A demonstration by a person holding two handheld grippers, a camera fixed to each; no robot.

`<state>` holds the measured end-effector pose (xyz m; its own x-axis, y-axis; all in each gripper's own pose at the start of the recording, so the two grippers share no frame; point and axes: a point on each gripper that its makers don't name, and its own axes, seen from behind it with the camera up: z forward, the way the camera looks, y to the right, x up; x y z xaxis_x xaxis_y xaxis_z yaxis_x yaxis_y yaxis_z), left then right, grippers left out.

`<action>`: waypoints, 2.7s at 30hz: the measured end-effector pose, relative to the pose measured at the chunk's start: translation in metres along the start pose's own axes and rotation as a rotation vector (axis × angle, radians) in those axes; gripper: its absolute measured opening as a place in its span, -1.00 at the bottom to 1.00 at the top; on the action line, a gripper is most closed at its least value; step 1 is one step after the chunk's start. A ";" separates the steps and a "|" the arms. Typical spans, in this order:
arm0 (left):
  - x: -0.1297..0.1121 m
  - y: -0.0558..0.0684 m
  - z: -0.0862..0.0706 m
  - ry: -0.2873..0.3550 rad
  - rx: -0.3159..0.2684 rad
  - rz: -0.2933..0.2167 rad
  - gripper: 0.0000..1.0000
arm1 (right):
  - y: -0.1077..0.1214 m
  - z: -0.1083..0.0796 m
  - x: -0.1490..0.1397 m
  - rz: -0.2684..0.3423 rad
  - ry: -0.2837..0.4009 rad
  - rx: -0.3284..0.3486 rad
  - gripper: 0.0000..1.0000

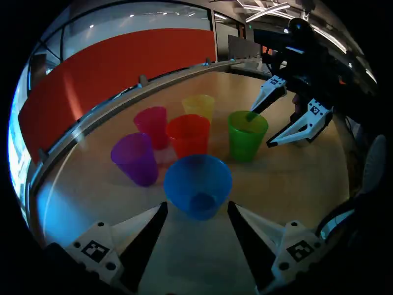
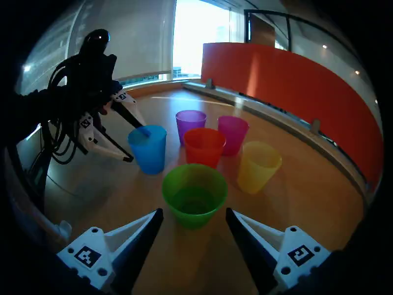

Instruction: Pour water

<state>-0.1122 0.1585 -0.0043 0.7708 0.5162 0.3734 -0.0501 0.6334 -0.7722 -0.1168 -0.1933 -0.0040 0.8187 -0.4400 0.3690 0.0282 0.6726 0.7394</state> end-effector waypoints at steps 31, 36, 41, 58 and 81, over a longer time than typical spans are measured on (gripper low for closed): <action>0.024 -0.058 -0.120 0.353 0.408 -0.191 0.81 | 0.017 -0.104 0.032 0.083 0.260 -0.281 0.98; 0.032 -0.068 -0.146 0.432 0.501 -0.218 0.81 | 0.025 -0.129 0.046 0.086 0.340 -0.366 0.98; 0.035 -0.073 -0.167 0.495 0.573 -0.241 0.81 | 0.040 -0.158 0.067 0.100 0.442 -0.472 0.98; 0.040 -0.084 -0.201 0.613 0.724 -0.314 0.81 | 0.103 -0.231 0.065 0.272 0.652 -0.803 0.97; 0.014 -0.089 -0.175 0.635 0.797 -0.381 0.80 | 0.120 -0.210 0.009 0.354 0.602 -0.890 0.97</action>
<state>0.0140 0.0080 -0.0204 0.9992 -0.0406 0.0066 0.0407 0.9990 -0.0209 0.0146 0.0082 -0.0304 0.9980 0.0554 -0.0311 -0.0584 0.9927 -0.1055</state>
